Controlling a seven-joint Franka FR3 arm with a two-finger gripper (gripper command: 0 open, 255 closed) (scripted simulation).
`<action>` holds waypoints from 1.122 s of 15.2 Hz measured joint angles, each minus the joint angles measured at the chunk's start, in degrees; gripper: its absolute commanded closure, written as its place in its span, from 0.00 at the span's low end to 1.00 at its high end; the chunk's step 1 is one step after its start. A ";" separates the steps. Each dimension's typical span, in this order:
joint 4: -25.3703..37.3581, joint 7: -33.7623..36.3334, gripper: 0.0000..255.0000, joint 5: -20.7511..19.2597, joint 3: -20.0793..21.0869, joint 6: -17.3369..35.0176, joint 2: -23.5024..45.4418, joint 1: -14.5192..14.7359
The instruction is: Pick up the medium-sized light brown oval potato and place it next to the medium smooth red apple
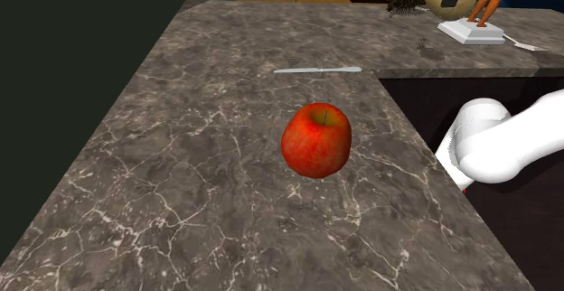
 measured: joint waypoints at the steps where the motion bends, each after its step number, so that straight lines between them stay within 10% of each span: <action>1: 0.24 1.82 1.00 1.29 1.51 -0.34 -0.19 0.07; 17: 6.99 26.88 1.00 18.00 22.72 0.05 2.06 -0.55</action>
